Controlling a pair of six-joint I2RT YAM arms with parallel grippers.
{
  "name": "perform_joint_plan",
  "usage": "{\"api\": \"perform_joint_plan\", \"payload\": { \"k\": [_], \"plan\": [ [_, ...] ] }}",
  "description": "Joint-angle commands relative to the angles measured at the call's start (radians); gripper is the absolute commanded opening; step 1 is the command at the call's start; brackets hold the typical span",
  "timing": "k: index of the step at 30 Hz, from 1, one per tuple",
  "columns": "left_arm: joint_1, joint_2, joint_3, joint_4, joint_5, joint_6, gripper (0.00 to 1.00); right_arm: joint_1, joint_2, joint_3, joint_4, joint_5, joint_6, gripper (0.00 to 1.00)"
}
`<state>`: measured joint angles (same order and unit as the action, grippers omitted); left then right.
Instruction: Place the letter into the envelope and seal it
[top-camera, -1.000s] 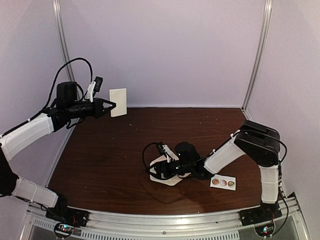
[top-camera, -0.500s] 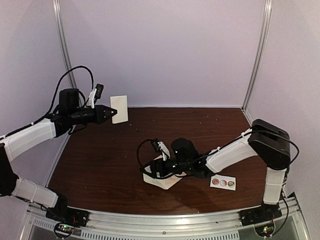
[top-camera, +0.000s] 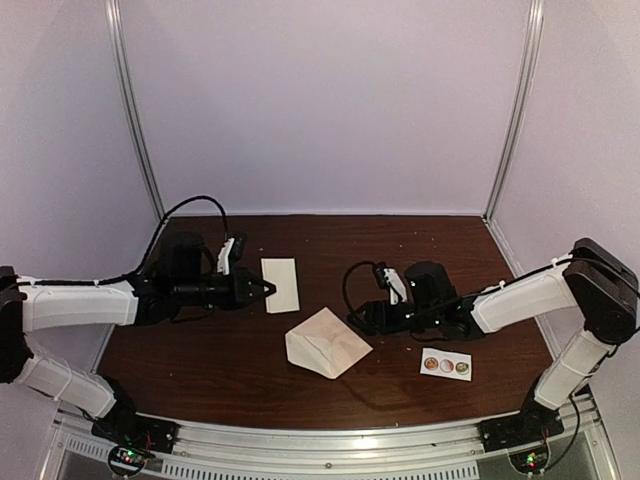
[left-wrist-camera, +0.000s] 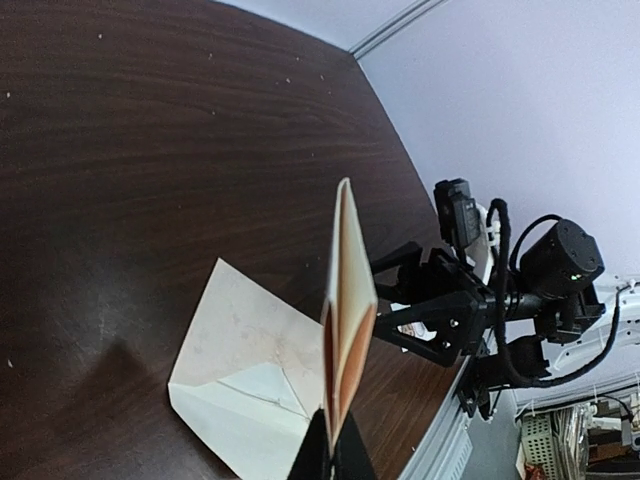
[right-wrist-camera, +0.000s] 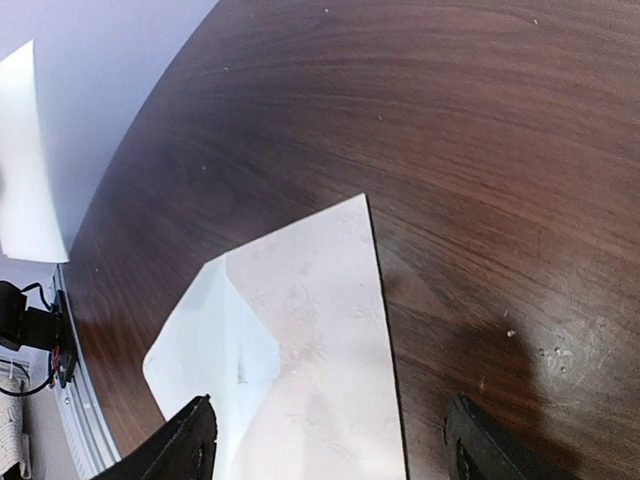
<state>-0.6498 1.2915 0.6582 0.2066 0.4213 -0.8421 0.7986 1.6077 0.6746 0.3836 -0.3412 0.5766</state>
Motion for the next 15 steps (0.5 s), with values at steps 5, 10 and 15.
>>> {"api": "perform_joint_plan", "payload": {
  "k": [5, 10, 15],
  "plan": [
    [-0.118, 0.095, -0.051, 0.179, -0.074, -0.225, 0.00, -0.016, 0.081, -0.017, -0.013, -0.085, 0.034, 0.77],
    [-0.126, 0.130, -0.074, 0.220, -0.052, -0.266, 0.00, -0.015, 0.118, -0.038, 0.025, -0.120, 0.065, 0.76],
    [-0.127, 0.125, -0.088, 0.213, -0.045, -0.272, 0.00, 0.002, 0.130, -0.056, 0.048, -0.156, 0.101, 0.75]
  ]
}}
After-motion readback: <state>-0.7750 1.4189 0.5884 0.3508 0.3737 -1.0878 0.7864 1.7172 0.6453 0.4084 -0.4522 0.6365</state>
